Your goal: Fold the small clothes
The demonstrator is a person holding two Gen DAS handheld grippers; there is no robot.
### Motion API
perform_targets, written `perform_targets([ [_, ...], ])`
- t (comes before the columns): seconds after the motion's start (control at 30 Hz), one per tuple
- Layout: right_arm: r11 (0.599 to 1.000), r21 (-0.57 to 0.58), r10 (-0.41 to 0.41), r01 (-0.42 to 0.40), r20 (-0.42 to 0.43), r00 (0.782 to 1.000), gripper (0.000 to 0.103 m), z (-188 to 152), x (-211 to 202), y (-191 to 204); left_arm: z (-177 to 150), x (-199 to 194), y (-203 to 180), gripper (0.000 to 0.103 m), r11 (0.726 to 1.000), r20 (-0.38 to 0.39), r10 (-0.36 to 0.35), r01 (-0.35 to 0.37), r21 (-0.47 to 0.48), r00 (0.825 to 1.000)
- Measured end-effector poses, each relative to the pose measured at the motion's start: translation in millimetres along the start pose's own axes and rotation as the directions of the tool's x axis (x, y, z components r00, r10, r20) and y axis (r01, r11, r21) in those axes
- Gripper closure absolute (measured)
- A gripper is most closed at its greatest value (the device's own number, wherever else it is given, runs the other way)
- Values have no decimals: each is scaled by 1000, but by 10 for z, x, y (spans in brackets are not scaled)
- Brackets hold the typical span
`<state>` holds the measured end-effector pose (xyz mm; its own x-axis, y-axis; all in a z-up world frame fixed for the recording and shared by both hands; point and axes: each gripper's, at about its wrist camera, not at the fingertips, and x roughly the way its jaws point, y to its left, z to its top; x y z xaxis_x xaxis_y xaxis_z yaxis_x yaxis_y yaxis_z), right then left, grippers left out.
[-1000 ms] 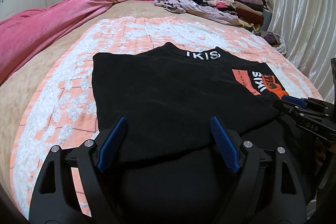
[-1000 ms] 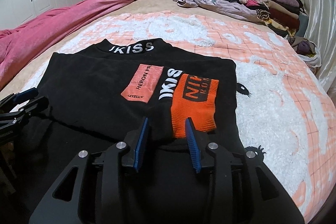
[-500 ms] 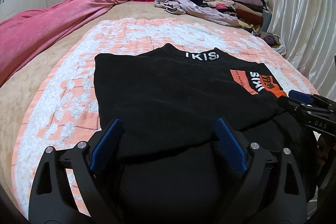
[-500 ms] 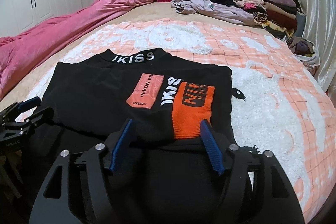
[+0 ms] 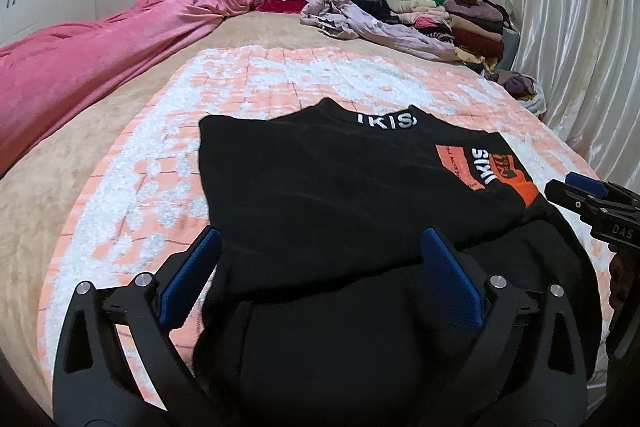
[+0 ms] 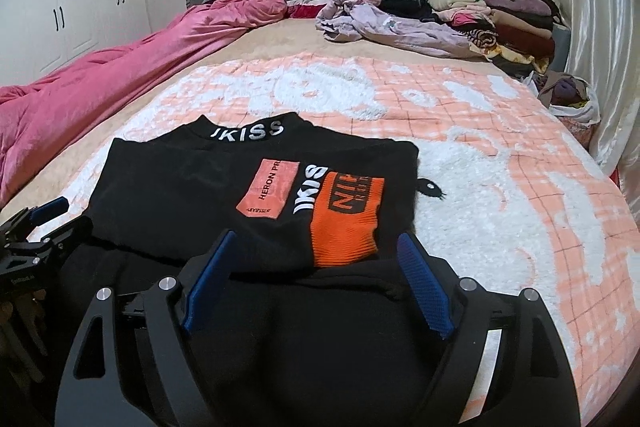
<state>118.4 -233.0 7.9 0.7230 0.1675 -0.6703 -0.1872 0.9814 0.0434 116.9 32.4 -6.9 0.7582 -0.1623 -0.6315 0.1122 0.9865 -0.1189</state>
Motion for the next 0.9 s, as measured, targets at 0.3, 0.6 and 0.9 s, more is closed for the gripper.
perform_targets([
  [0.3, 1000, 3, -4, 4, 31, 1000, 22, 2, -205, -31, -5, -165, 89, 10, 999, 5, 13, -13, -31, 1000],
  [0.6, 1000, -6, 5, -5, 38, 999, 22, -76, -355, -36, -19, -357, 172, 10, 998, 16, 30, -30, -49, 999],
  [0.9, 1000, -5, 6, -5, 44, 999, 22, -135, -456, -58, -92, -511, 180, 10, 998, 18, 59, -59, -31, 998],
])
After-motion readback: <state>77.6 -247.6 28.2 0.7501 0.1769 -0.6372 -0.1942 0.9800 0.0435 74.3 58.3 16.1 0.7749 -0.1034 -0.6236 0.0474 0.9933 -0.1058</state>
